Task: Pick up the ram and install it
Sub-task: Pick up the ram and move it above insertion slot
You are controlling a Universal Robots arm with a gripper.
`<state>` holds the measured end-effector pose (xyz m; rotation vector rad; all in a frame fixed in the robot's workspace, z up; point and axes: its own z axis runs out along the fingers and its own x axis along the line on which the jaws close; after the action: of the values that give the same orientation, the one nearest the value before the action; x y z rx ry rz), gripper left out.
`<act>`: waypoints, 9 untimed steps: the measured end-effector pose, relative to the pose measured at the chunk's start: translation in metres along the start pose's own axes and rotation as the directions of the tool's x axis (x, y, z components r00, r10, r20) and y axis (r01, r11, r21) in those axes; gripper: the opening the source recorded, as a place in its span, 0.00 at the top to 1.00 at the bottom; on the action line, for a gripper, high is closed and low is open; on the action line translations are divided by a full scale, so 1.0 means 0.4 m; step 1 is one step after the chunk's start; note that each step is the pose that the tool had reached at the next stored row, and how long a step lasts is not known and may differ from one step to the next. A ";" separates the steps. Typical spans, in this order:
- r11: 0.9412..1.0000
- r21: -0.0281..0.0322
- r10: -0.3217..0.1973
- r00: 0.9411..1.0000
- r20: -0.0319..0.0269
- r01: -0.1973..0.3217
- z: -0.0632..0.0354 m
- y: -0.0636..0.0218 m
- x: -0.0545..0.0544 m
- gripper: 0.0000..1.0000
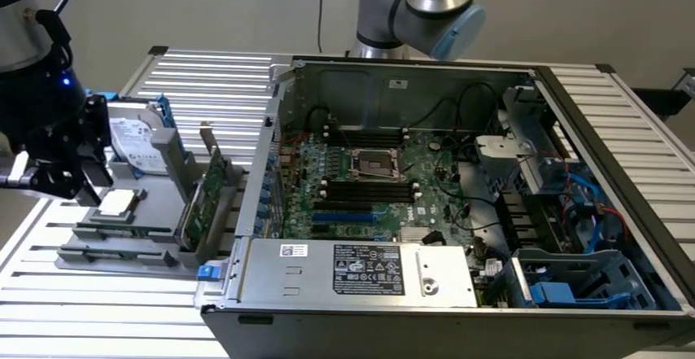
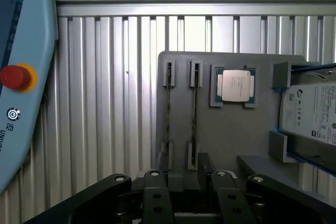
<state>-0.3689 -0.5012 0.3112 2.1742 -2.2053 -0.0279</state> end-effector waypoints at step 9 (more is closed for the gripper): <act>1.000 0.000 -0.005 1.000 0.000 0.005 0.042 -0.002 0.040 0.64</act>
<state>-0.3693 -0.5174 0.2948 2.1799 -2.1997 -0.0276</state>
